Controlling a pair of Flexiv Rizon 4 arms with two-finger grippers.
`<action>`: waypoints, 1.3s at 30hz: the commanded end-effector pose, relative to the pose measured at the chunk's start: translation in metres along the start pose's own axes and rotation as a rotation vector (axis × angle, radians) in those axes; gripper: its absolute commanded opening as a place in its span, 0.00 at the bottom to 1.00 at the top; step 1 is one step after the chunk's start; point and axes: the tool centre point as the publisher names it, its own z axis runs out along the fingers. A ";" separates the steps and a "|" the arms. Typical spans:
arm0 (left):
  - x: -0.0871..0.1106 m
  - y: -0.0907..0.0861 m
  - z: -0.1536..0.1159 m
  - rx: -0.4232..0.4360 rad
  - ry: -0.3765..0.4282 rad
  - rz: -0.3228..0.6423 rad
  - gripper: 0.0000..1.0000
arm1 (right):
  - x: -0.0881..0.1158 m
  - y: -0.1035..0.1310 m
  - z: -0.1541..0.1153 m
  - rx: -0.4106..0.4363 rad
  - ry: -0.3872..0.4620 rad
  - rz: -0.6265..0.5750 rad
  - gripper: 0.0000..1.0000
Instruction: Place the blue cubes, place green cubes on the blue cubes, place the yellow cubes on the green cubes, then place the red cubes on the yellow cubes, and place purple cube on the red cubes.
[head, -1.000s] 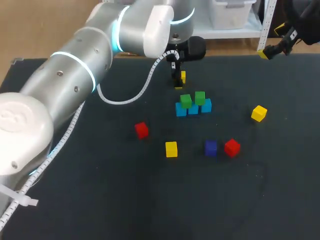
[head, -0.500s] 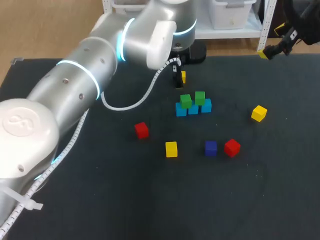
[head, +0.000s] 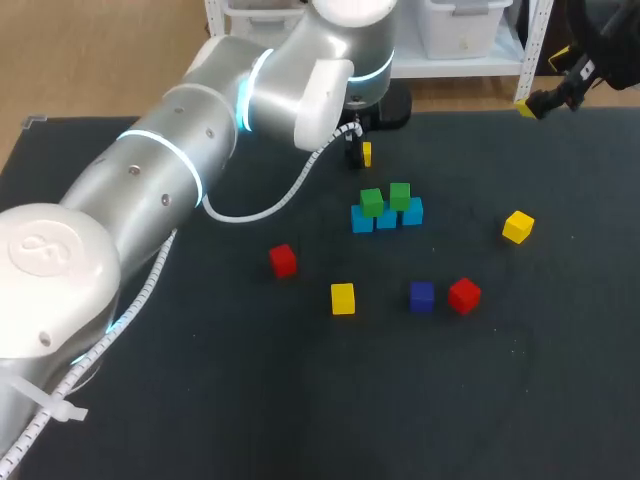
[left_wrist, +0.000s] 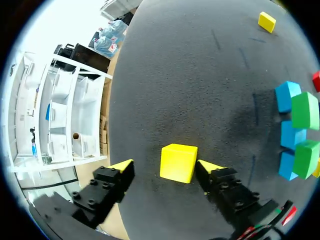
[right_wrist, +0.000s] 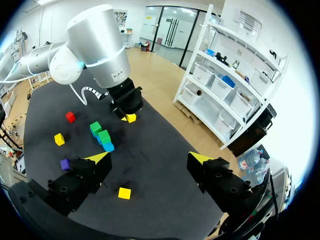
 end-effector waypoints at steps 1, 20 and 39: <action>-0.007 0.029 0.008 0.441 0.011 0.003 0.49 | 0.000 0.000 0.000 0.000 0.000 0.000 1.00; -0.002 0.027 0.004 0.447 -0.011 -0.001 0.11 | 0.000 0.000 0.000 0.000 0.000 0.000 1.00; 0.032 0.019 -0.040 0.423 0.006 -0.083 0.00 | 0.000 0.000 0.000 0.000 0.000 0.000 1.00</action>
